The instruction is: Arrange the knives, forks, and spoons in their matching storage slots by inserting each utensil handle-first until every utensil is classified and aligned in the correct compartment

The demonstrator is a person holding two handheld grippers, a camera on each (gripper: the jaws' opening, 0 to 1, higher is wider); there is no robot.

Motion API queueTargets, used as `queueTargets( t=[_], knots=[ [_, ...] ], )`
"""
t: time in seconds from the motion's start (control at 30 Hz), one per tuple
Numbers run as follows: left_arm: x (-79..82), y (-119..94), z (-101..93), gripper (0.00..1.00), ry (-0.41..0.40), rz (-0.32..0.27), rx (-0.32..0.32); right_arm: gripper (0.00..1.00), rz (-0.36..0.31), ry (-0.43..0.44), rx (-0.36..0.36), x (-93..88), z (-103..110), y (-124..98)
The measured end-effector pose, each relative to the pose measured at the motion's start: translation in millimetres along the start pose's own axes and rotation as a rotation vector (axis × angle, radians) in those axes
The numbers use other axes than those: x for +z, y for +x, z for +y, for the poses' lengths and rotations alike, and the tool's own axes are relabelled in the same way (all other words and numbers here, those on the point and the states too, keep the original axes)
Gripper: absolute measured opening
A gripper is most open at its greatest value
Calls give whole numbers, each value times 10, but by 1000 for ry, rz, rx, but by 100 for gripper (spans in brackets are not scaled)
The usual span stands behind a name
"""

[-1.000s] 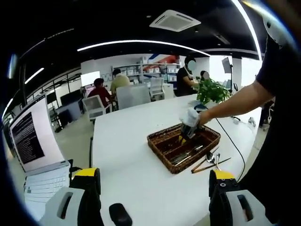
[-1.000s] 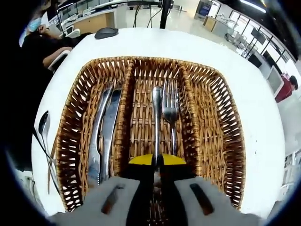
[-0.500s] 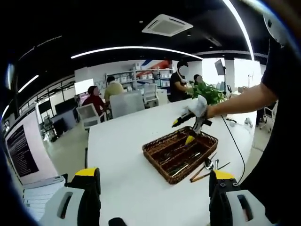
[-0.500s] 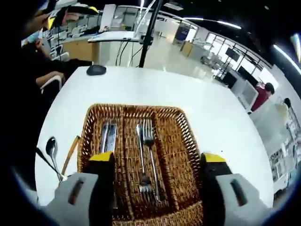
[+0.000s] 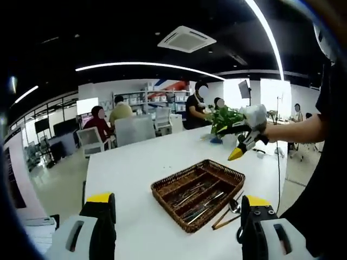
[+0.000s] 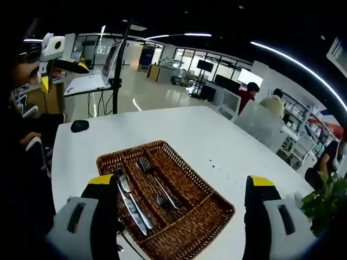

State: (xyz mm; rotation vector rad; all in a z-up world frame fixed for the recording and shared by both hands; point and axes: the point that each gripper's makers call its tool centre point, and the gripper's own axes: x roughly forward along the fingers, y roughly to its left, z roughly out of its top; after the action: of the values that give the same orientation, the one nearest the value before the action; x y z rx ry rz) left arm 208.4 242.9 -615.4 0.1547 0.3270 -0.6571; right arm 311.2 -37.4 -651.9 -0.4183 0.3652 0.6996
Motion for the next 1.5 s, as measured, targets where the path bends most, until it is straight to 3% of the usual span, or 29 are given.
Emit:
queueTargets(
  t=[0.17, 0.3, 0.47, 0.57, 0.63, 0.8, 0.9, 1.5],
  knots=[
    [36, 89, -97, 100, 36, -6, -12, 99, 32, 93, -22, -190, 26, -406],
    [38, 133, -169, 100, 37, -8, -16, 99, 2, 234, -49, -263, 30, -716],
    [11, 128, -256, 100, 36, 1, -16, 99, -4, 208, -77, -386, 69, -1021],
    [37, 84, -252, 100, 42, -10, 8, 99, -29, 237, -89, -420, 77, -1191],
    [36, 55, -241, 100, 45, -9, 20, 99, 8, 243, -107, -540, 75, -1280],
    [-155, 7, -240, 100, -8, 60, 34, 99, 43, 224, -83, -729, 155, -1338],
    [-154, -10, -263, 100, -6, 54, 37, 99, 71, 191, -82, -815, 192, -1364],
    [-61, 3, -373, 100, 31, 59, 45, 99, 30, 183, -76, -775, 20, -1471]
  ],
)
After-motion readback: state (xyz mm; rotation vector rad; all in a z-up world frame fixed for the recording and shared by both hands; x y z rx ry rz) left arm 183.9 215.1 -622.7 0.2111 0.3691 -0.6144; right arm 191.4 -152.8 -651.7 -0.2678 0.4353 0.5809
